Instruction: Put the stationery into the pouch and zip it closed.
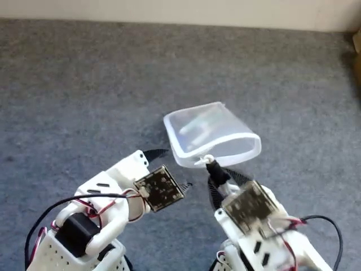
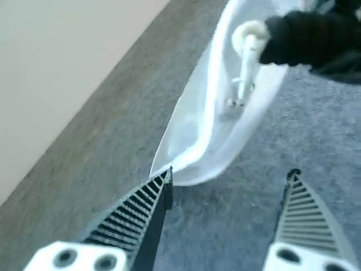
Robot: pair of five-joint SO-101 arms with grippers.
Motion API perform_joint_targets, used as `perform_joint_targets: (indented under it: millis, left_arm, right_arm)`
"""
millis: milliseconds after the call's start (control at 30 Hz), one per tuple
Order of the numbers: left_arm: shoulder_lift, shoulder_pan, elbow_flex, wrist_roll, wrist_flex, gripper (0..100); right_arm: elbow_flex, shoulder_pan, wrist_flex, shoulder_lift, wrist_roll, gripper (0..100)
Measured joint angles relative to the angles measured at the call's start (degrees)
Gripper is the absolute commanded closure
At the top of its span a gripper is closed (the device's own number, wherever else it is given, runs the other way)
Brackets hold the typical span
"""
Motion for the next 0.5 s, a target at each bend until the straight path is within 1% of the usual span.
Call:
perform_joint_targets:
  millis: [100, 233, 500]
  left_arm:
    - [0.35, -0.09, 3.16, 0.00, -4.84, 71]
    - [0.35, -0.18, 5.63, 0.18, -10.37, 71]
    - [0.26, 1.41, 6.95, 0.18, -12.92, 74]
  right_arm:
    - [0.09, 0.00, 0.00, -3.52, 0.00, 99.4]
    - [3.16, 0.00, -0.79, -3.96, 0.00, 99.4]
    - [4.13, 0.00, -1.67, -3.96, 0.00, 99.4]
